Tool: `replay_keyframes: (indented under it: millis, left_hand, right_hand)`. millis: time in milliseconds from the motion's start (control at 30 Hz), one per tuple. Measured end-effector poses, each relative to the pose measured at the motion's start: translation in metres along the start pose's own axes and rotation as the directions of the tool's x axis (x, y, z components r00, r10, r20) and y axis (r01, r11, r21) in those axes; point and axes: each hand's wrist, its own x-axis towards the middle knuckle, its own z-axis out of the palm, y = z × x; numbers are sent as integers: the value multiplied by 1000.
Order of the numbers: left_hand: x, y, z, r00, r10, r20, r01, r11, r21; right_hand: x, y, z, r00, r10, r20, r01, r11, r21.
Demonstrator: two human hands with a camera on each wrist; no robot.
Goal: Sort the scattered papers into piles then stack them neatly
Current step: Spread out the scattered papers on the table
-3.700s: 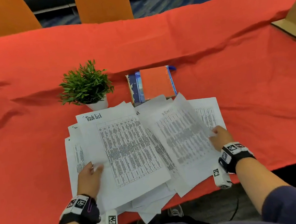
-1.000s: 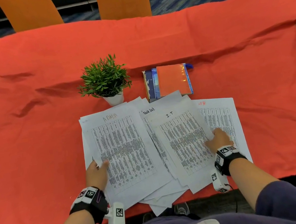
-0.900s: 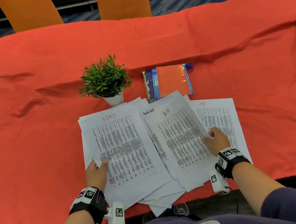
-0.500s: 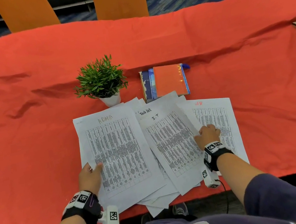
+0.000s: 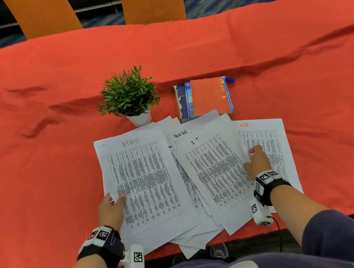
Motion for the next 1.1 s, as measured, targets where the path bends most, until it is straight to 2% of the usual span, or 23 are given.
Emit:
replay_keyframes:
  millis: [100,167,267,333,467,533,633,733,867,1000,1100]
  left_hand:
    - [10,-5,1,1000,7,1,-7,1000,1]
    - [5,3,3,1000,27,6,-27,1000,-14]
    - [-1,13,5,997,74,10,-74,997,-17]
    - [-2,18,5,995,94,18,-93,995,-47]
    - [2,27,3,990,138,17,-136,989,-64]
    - [2,34,4,990,141,3,-140,987,-75]
    - [-3,47,6,983,183,-2,-182,981,-71]
    - [-6,57,10,976,219,-8,-219,972,-86]
    - [-13,69,16,961,275,21,-274,960,-57]
    - [-22,80,21,957,276,86,-264,956,-127]
    - [-29,83,27,969,220,111,-192,957,-218]
  right_hand:
    - [-1,-1,-10,999,-19,46,19,1000,1]
    - [1,2,-15,997,-76,29,77,996,-48]
    - [-3,2,-30,994,-109,-27,109,994,-9]
    - [-10,-3,-43,990,-132,-55,136,989,66]
    - [-21,-25,-71,950,-289,-116,305,937,167]
    - [-26,-39,-80,937,-327,-121,348,905,247]
    - [-36,-61,-81,941,-326,-87,327,815,478]
    - [-45,-78,-65,950,-312,2,238,729,641]
    - [-52,-92,-28,954,-262,149,123,790,600]
    - [-66,-103,9,932,-296,208,176,874,454]
    - [-70,-103,29,919,-289,270,185,918,352]
